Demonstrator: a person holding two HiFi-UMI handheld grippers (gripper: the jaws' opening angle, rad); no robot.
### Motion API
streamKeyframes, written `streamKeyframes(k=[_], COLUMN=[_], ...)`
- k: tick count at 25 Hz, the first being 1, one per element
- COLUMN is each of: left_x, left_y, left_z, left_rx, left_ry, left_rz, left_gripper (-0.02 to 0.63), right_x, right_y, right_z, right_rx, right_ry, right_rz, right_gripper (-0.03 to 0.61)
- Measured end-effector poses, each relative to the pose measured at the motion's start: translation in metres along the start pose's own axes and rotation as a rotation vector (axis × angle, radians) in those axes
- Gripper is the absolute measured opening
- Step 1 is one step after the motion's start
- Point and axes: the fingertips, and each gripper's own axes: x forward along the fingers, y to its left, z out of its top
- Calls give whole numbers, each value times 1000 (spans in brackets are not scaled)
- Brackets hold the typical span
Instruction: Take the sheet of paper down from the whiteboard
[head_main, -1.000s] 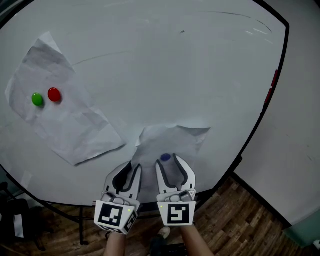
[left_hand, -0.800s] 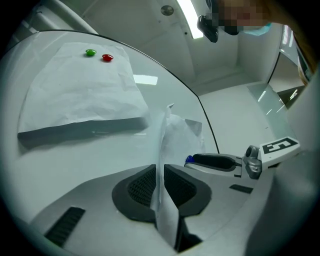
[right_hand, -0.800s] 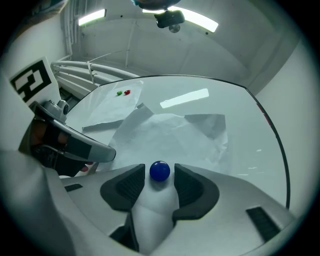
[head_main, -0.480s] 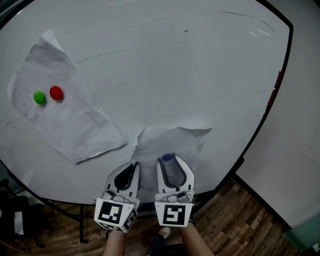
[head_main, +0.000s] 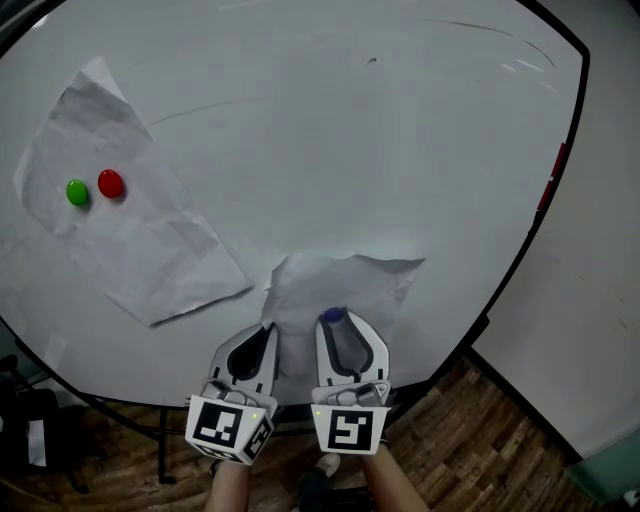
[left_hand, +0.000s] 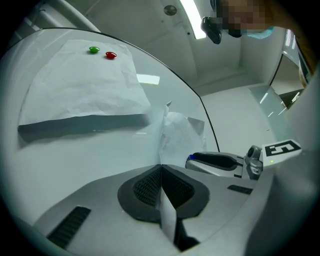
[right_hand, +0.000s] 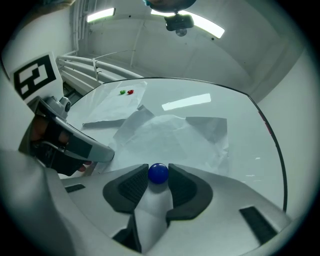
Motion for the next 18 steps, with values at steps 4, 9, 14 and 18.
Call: streamKeyframes(k=[4, 9, 14, 18], left_x=[-2, -7, -12, -15], left_y=[-1, -6, -10, -11], left_z=[1, 8, 16, 16], left_rx=[-24, -47, -51, -64], left_ry=[-8, -35, -62, -60], left_rz=[-18, -45, -62, -62], left_gripper=[25, 24, 23, 23], right_x=[0, -1, -7, -11], right_y=[0, -1, 2, 3], right_z=[-1, 3, 6, 6], right_rx=[10, 7, 26, 10], right_ry=[8, -8, -6, 3], right_rz=[1, 10, 17, 24], right_gripper=[135, 135, 135, 135])
